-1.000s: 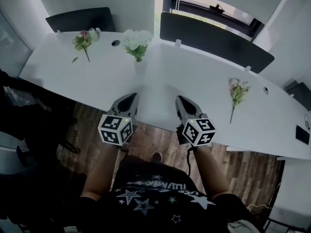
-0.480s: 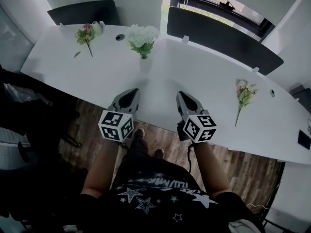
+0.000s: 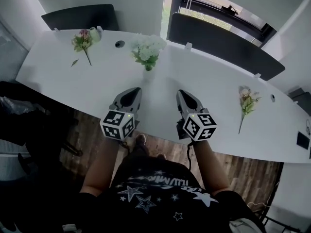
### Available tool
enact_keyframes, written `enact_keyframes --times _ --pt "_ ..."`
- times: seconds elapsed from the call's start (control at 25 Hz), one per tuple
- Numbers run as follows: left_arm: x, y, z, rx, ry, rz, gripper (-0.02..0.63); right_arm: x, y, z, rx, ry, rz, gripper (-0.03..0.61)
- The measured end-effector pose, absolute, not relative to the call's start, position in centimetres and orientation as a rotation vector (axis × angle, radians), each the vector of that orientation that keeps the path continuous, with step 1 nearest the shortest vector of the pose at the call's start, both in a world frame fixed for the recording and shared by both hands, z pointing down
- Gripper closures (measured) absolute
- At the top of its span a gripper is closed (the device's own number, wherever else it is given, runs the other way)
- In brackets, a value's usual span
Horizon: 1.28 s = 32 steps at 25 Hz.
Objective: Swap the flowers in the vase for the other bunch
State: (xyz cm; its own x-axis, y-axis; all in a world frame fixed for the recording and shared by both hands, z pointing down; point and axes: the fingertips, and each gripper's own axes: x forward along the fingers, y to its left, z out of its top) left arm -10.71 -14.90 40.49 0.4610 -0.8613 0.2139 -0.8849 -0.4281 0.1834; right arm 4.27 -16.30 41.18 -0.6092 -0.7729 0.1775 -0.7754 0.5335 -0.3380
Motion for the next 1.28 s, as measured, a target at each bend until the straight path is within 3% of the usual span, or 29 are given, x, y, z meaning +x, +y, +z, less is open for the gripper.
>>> enact_keyframes --times 0.6,0.72,0.84,0.96,1.28 --pt "-13.9 -21.0 44.3 2.556 -1.342 0.174 0.599 -0.8 -21.9 42.9 1.398 -2.691 0.653 0.575" --pt "-13.8 -22.1 45.6 2.567 -1.273 0.203 0.509 -1.4 -22.9 43.4 1.413 -2.673 0.66 0.575" --pt "-13.6 -23.0 46.6 2.573 -1.217 0.224 0.472 -1.6 -23.7 44.0 1.441 -2.648 0.67 0.575" --pt "-12.7 -23.8 47.3 2.595 -1.139 0.253 0.39 -1.5 -24.4 44.4 1.474 -2.625 0.684 0.575" --pt "-10.8 -25.2 51.7 2.673 -0.928 0.346 0.293 -1.4 -25.4 45.8 1.553 -2.563 0.715 0.575"
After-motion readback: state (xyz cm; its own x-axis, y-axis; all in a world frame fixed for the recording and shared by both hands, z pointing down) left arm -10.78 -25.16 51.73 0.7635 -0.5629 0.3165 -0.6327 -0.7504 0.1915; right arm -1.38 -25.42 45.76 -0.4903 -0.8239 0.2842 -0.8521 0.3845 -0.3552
